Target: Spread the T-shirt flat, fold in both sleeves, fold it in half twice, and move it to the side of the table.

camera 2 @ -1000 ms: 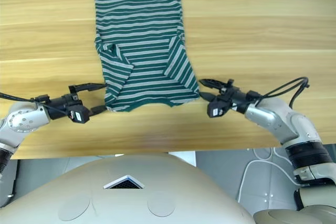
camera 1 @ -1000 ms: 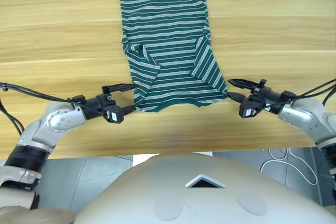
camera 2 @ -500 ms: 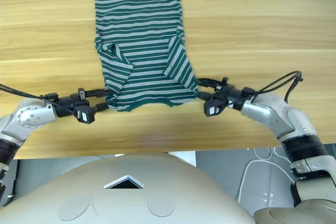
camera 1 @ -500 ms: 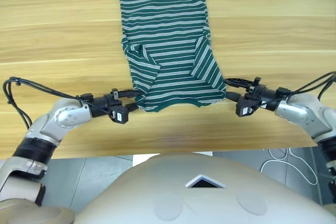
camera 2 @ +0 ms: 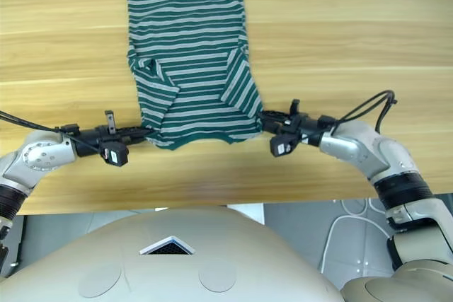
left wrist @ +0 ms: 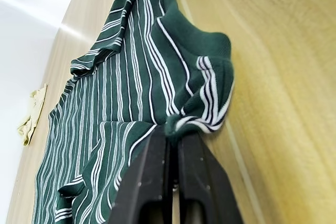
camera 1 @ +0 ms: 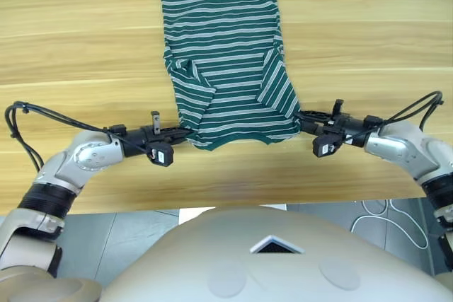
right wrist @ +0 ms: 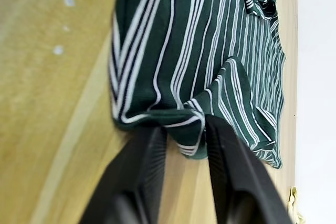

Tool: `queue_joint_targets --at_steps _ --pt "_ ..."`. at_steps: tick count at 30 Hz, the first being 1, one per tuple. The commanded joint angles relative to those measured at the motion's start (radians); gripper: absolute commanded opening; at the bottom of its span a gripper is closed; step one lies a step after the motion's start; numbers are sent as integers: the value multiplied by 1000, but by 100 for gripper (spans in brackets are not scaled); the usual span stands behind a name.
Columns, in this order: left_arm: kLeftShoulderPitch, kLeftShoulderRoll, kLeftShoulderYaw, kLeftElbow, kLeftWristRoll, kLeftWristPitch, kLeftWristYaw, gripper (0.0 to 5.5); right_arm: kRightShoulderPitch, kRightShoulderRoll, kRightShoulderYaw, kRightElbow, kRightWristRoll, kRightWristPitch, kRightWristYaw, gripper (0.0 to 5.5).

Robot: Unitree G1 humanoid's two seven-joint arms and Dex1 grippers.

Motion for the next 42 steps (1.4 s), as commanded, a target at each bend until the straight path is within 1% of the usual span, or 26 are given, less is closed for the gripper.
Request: queue_joint_targets --at_steps 1,2,4,8,13,18,21,24,26,30,35,42 --pt "32 1 -5 47 62 38 -7 0 32 -5 39 26 -47 7 63 49" --pt "34 1 -3 46 63 38 -7 0 34 -4 39 27 -46 8 62 27" --pt "43 2 3 43 63 37 -3 0 35 -1 39 29 -41 10 59 7" --pt "81 1 22 34 54 38 19 0 44 0 28 18 -20 10 50 7" --pt "172 7 63 -2 2 33 46 0 139 -24 -5 -107 92 -3 61 7" --pt "286 -1 76 -63 -43 34 55 0 284 -29 -77 -198 170 25 43 7" --pt "366 -16 80 -157 -86 41 63 0 389 -21 -124 -289 209 40 33 7" --pt "416 -29 123 -213 -150 39 88 0 447 -2 -182 -331 251 64 18 7" --pt "395 -59 167 -221 -165 45 122 0 448 17 -199 -345 268 74 20 7" --pt "263 -142 236 -206 -151 63 187 0 355 68 -224 -329 282 75 17 7" --pt "31 -222 301 -126 -75 117 276 0 109 193 -236 -220 164 140 -51 7" --pt "-258 -326 268 197 79 170 414 0 -231 395 -202 91 41 193 -239 7"
